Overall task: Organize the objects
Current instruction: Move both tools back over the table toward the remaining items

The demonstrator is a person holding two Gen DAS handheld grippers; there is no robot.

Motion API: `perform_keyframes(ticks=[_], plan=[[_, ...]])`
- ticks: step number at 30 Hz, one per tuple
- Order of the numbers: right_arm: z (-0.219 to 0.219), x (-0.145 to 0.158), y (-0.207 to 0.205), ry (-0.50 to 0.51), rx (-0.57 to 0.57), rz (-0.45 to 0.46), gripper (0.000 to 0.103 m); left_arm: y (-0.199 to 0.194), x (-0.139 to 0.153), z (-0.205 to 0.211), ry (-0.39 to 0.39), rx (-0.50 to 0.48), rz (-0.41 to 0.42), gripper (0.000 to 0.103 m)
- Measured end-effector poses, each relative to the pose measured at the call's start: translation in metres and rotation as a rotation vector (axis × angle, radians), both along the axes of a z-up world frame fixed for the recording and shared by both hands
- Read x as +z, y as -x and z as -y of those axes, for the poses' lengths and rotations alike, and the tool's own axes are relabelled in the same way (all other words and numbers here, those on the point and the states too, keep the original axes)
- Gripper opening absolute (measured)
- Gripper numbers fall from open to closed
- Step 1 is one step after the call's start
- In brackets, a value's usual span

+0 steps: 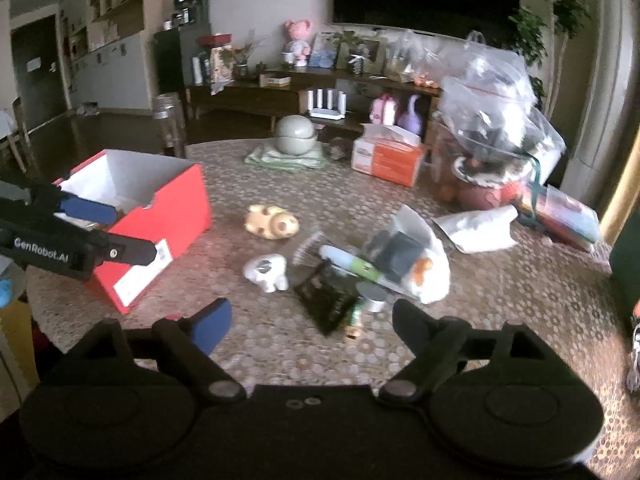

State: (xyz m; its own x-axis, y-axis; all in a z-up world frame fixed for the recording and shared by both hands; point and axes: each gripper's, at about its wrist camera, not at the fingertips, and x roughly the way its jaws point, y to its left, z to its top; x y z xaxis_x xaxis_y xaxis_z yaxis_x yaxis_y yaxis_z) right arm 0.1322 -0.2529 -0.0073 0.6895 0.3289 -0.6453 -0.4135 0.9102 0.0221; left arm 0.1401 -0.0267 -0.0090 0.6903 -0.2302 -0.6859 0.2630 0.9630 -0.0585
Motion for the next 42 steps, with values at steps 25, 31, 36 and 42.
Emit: perform_keyframes(ticks=[25,31,36,42], plan=[[0.012,-0.086,-0.067,0.087,-0.025,-0.098,0.089,-0.096,-0.104,0.053,-0.074,0.023,-0.080,0.102],[0.006,-0.097,-0.078,0.109,-0.013,-0.098,0.088,-0.110,-0.116,0.055,-0.084,0.009,-0.080,0.102],[0.001,-0.105,-0.085,0.146,-0.004,-0.093,0.082,-0.116,-0.124,0.057,-0.110,0.000,-0.082,0.102],[0.007,-0.110,-0.092,0.145,-0.015,-0.113,0.072,-0.119,-0.128,0.057,-0.121,-0.018,-0.072,0.102]])
